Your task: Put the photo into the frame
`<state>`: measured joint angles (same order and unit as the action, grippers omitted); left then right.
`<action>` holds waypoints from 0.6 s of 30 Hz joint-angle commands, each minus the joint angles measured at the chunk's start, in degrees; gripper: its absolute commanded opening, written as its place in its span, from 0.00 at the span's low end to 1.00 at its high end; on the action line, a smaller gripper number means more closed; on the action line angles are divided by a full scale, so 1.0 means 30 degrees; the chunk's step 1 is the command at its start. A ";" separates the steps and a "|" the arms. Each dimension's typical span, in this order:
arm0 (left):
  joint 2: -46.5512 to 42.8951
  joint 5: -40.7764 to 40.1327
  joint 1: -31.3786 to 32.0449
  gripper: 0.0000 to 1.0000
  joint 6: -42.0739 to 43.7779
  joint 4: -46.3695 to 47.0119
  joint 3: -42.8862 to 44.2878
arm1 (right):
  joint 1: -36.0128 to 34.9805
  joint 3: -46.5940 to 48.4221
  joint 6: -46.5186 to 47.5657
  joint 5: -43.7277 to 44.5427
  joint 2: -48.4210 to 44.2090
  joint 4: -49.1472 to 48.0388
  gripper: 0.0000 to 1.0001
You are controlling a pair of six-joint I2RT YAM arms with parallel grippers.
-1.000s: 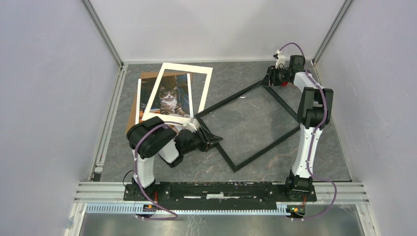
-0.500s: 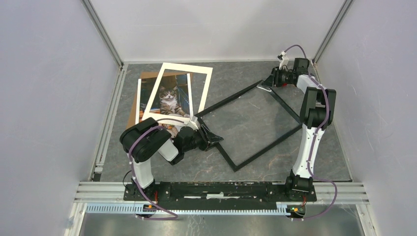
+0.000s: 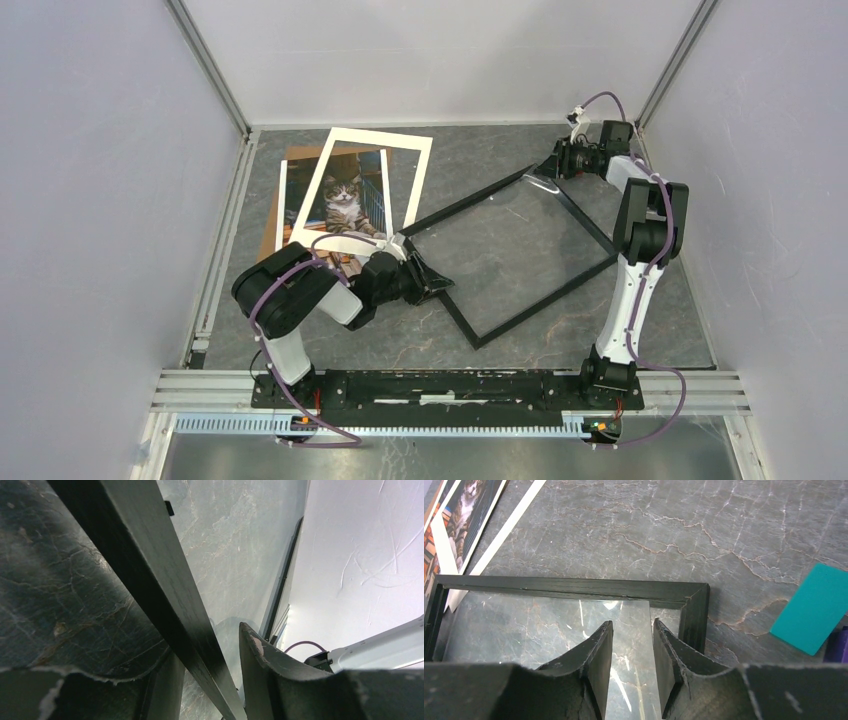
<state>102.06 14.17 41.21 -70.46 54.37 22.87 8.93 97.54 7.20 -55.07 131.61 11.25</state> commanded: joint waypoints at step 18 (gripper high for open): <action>-0.0227 0.0660 -0.0609 0.58 0.0565 -0.0258 0.1234 | -0.0131 0.0375 0.0734 -0.0891 -0.1306 0.1391 0.00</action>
<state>102.04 16.12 40.49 -69.80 52.34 24.45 9.02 99.20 7.25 -55.90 132.25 10.74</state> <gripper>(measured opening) 0.543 0.006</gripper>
